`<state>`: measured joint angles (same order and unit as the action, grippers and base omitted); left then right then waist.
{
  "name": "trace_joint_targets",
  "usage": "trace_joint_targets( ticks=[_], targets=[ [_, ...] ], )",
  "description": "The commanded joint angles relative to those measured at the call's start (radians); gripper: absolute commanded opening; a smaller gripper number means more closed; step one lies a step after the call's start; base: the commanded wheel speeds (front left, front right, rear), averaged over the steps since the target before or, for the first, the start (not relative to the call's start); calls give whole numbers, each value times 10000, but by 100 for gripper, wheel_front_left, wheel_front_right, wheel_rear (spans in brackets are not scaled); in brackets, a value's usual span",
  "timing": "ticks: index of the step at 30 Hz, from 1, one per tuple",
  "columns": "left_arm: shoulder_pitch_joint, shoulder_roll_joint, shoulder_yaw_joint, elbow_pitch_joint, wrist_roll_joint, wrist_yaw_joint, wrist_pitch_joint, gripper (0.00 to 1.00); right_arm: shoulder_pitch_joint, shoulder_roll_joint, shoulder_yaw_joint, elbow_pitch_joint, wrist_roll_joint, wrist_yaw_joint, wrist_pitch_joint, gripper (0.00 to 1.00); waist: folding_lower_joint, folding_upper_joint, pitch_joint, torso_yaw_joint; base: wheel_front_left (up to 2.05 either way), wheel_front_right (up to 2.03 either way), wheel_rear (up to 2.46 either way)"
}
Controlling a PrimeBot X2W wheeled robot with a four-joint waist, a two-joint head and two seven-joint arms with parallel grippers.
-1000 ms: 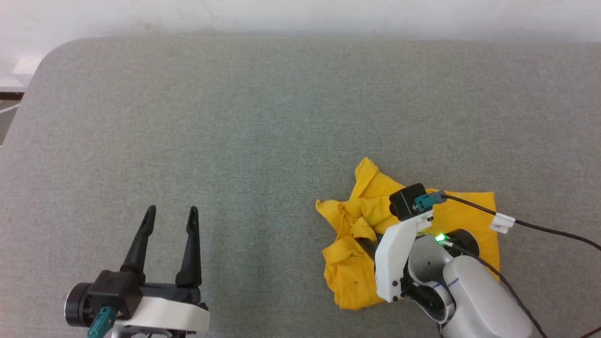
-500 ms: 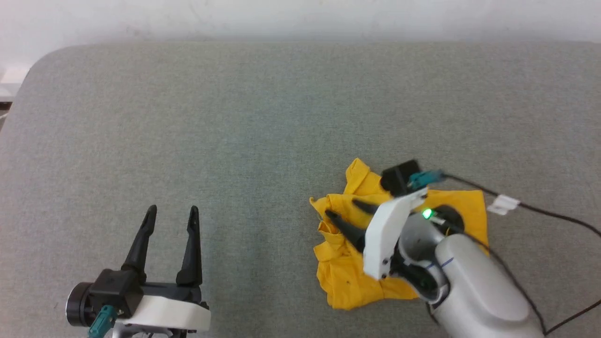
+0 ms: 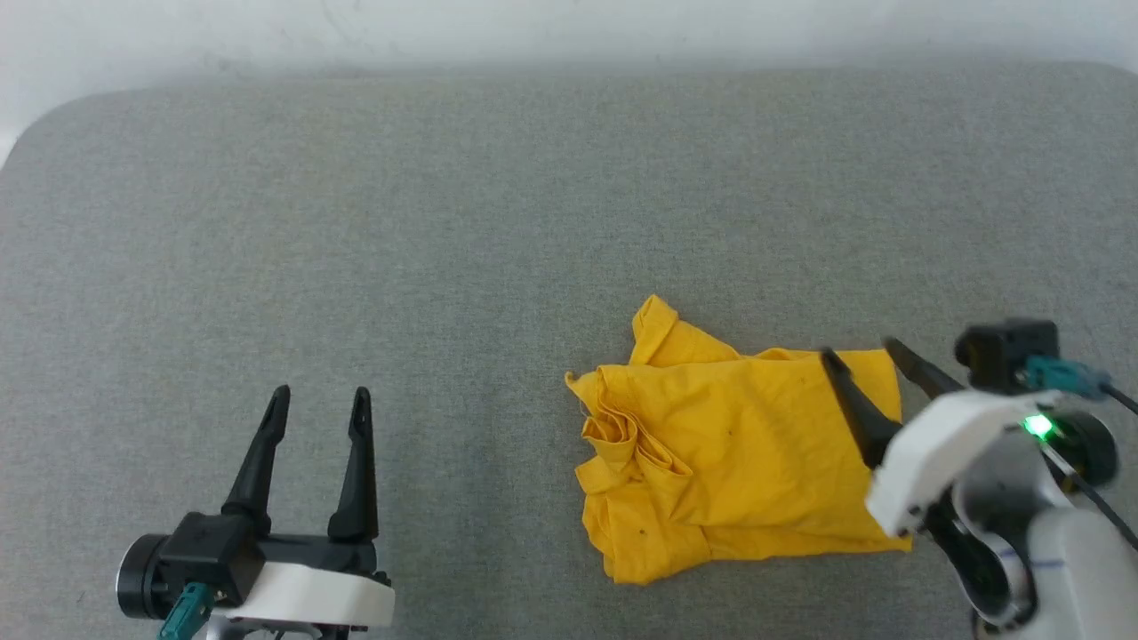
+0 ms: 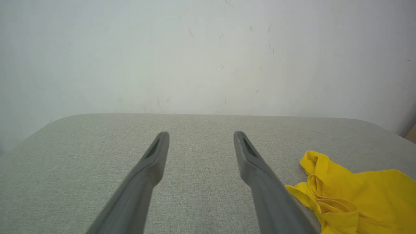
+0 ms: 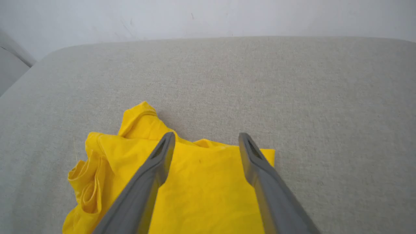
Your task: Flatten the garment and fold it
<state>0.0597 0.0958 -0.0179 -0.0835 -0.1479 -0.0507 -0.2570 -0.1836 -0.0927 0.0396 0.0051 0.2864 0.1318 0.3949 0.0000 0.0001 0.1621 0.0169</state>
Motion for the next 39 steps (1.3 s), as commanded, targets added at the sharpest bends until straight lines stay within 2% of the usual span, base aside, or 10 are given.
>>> trace_joint_targets(
  ticks=[1,6,11,30,31,32,33,34,39],
  targets=[
    [1,31,19,-43,81,32,-47,100,388,-74,-219,-244,-117,-11,167,100,0,-1,112,-63,0,0,0],
    [-60,120,44,-80,61,16,-47,100,1420,-388,-739,-858,-369,-11,702,100,0,-1,372,-138,0,0,0],
    [-133,188,25,-78,48,1,-47,100,1768,-503,-930,-808,-452,-11,920,100,0,-1,570,-168,0,0,0],
    [-206,360,-175,-37,-23,21,55,100,781,-450,-865,1784,-534,-11,683,100,0,-1,656,333,0,0,0],
    [-217,365,-186,-48,-29,24,64,100,713,-426,-834,1916,-482,-11,730,91,0,-1,681,358,0,0,0],
    [-227,371,-196,-60,-36,27,69,100,647,-377,-839,2035,-388,-11,786,46,0,-1,707,378,0,0,0],
    [-237,374,-204,-68,-43,33,76,100,588,-349,-844,2131,-324,-11,844,7,0,-1,731,394,0,0,0],
    [-246,381,-213,-74,-46,38,87,100,538,-348,-843,2208,-303,-11,900,0,0,-1,753,405,0,0,0],
    [-309,401,-239,-89,-79,75,97,100,356,-376,-902,2267,-271,-11,905,0,0,-1,832,402,0,0,0]
  ],
)
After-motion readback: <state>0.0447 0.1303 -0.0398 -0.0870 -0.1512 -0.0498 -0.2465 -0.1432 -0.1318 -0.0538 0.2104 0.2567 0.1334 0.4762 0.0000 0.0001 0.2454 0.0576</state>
